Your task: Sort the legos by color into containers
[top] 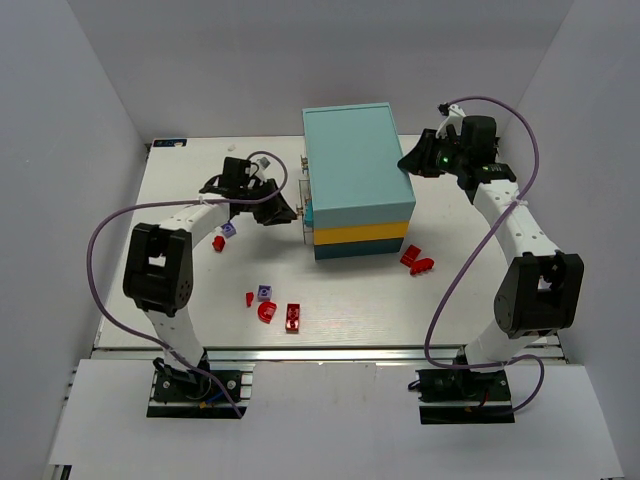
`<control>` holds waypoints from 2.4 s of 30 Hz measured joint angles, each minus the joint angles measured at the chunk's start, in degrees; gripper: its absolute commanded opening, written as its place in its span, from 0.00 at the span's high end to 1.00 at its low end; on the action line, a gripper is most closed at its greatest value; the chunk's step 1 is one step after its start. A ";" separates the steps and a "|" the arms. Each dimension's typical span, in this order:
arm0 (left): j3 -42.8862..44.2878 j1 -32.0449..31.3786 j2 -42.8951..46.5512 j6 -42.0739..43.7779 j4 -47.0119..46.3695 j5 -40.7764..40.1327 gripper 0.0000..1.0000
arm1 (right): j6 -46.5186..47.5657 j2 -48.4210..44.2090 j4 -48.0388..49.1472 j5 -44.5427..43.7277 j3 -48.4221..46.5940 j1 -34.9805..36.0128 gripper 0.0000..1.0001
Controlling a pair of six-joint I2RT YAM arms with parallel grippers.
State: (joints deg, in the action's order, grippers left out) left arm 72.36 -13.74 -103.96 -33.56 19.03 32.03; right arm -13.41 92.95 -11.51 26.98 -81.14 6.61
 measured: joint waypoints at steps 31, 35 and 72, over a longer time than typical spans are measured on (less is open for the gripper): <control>0.44 0.87 6.27 -5.75 -0.98 -14.36 0.56 | 1.68 -0.76 2.08 0.52 2.32 0.20 0.40; 3.58 1.66 3.48 -7.08 -2.82 -14.03 0.46 | 3.45 -0.76 1.99 1.66 2.32 0.09 0.38; 21.66 4.61 -26.53 -27.52 -35.30 4.81 0.47 | 13.60 -0.44 0.94 10.95 2.19 -0.90 0.38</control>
State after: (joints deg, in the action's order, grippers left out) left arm 94.02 -9.13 -130.50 -61.08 -16.27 36.84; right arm 0.19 92.51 -10.57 37.93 -78.96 5.72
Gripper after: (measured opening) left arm 0.551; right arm 0.627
